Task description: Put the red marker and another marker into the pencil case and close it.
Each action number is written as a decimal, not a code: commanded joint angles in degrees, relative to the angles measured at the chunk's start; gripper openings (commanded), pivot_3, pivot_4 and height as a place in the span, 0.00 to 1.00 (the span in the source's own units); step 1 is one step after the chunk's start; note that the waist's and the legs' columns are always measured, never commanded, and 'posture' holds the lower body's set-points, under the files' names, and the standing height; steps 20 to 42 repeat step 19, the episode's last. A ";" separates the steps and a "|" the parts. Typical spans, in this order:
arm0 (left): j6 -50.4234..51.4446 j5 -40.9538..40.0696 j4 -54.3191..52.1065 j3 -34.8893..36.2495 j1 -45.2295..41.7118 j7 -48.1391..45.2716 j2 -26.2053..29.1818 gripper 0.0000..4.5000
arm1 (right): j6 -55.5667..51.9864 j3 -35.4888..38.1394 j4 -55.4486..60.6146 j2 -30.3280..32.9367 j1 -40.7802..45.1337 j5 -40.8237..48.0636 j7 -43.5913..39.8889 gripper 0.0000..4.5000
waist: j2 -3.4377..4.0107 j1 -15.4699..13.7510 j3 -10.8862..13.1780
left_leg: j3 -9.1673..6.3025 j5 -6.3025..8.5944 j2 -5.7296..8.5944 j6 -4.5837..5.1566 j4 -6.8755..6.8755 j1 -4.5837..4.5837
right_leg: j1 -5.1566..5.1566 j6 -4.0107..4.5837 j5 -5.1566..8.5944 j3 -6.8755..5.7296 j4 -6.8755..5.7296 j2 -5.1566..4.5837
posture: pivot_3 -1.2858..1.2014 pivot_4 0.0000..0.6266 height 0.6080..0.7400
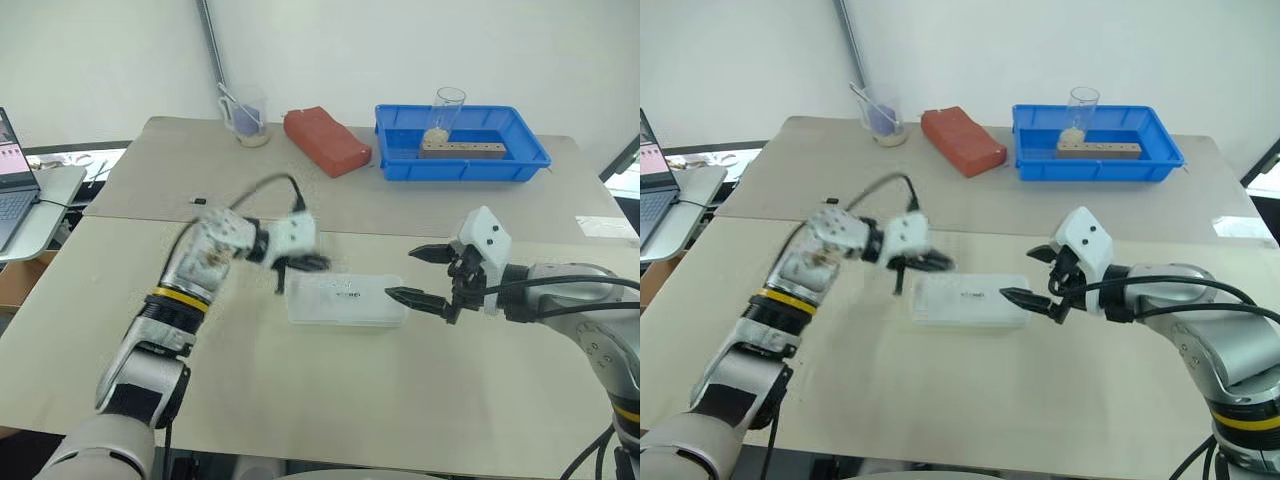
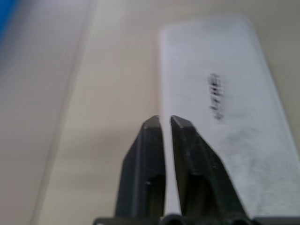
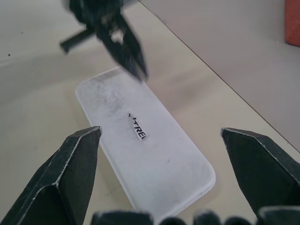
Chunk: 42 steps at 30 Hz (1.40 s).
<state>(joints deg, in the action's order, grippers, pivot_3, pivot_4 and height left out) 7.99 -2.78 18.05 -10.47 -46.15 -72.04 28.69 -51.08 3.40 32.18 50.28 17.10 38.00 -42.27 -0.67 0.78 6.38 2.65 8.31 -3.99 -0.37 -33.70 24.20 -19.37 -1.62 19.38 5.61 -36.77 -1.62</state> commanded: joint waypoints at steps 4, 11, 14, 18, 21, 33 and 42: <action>11.52 -9.30 -16.92 11.21 11.11 0.94 10.64 0.84 | 8.51 3.83 -5.23 6.14 -2.36 -3.48 -9.29 1.00 | 0.19 0.42 -0.03 | 0.03 0.05 -0.01 0.07 0.08 -0.17 | 0.12 0.00 0.01 0.03 0.05 0.00 | 0.52 0.24 1.00; 14.74 -10.34 -27.84 18.84 25.88 8.09 17.26 0.99 | 17.46 4.38 -13.34 9.20 -5.61 -9.36 -14.96 1.00 | 0.00 -0.29 0.12 | 0.07 0.05 -0.07 0.05 0.14 -0.41 | 0.17 0.13 0.07 -0.07 0.01 -0.09 | 0.52 0.24 1.00; 14.39 -9.50 -28.74 20.02 27.02 11.95 17.51 0.99 | 19.76 4.51 -16.39 8.00 -5.79 -11.24 -14.35 1.00 | -0.01 -0.68 0.12 | 0.16 0.05 0.00 0.05 0.13 -0.44 | 0.13 0.15 0.10 -0.12 0.08 -0.26 | 0.52 0.24 1.00; 15.07 -10.35 -27.98 20.34 27.91 13.35 18.06 0.99 | 19.11 4.72 -16.56 6.37 -5.39 -11.07 -13.13 1.00 | 0.03 -0.35 0.10 | 0.47 0.05 0.14 0.05 0.30 -0.44 | 0.22 0.12 0.10 -0.02 0.06 -0.49 | 0.52 0.24 1.00; 15.41 -10.72 -27.62 20.43 27.86 13.58 18.10 0.99 | 18.90 4.70 -16.57 6.05 -5.22 -11.11 -12.84 1.00 | 0.03 -0.35 0.10 | 0.48 0.05 0.13 0.05 0.34 -0.44 | 0.21 0.12 0.10 -0.01 0.06 -0.49 | 0.52 0.24 1.00; 15.41 -10.72 -27.62 20.43 27.86 13.58 18.10 0.99 | 18.90 4.70 -16.57 6.05 -5.22 -11.11 -12.84 1.00 | 0.03 -0.35 0.10 | 0.48 0.05 0.13 0.05 0.34 -0.44 | 0.21 0.12 0.10 -0.01 0.06 -0.49 | 0.52 0.24 1.00; 15.41 -10.72 -27.62 20.43 27.86 13.58 18.10 0.99 | 18.90 4.70 -16.57 6.05 -5.22 -11.11 -12.84 1.00 | 0.03 -0.35 0.10 | 0.48 0.05 0.13 0.05 0.34 -0.44 | 0.21 0.12 0.10 -0.01 0.06 -0.49 | 0.52 0.24 1.00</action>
